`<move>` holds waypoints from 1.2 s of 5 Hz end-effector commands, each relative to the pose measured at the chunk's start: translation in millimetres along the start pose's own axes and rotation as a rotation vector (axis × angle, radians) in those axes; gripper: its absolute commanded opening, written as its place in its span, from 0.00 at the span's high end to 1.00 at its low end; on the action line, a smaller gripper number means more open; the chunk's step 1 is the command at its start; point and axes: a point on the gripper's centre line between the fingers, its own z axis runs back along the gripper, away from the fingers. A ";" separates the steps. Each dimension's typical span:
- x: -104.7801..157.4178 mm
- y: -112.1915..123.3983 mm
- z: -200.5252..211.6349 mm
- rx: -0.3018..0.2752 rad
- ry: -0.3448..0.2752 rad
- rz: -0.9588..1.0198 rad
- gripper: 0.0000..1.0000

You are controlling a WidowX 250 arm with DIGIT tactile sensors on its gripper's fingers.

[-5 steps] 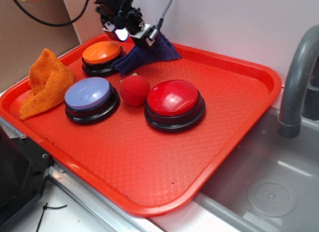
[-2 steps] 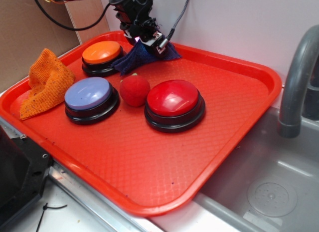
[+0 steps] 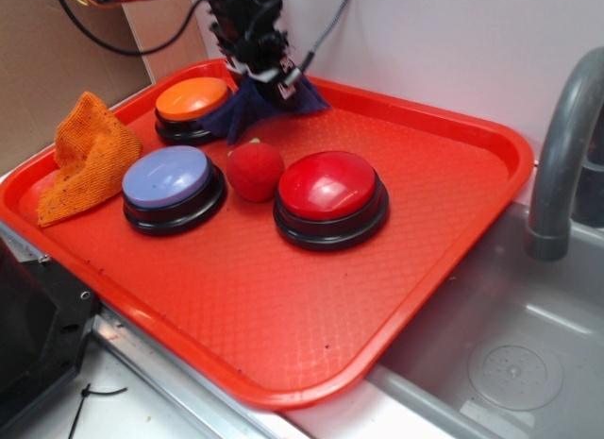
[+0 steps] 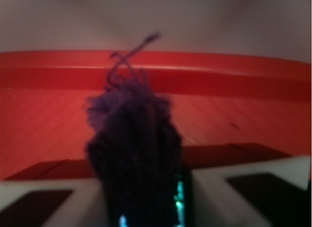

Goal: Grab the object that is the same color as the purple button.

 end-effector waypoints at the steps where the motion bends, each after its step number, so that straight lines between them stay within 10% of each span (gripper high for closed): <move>1: -16.9 -22.8 117.5 0.062 -0.028 0.072 1.00; 3: -69.1 -46.1 175.8 -0.059 -0.049 0.103 1.00; 6: -83.7 -76.7 169.8 -0.032 0.005 0.038 0.96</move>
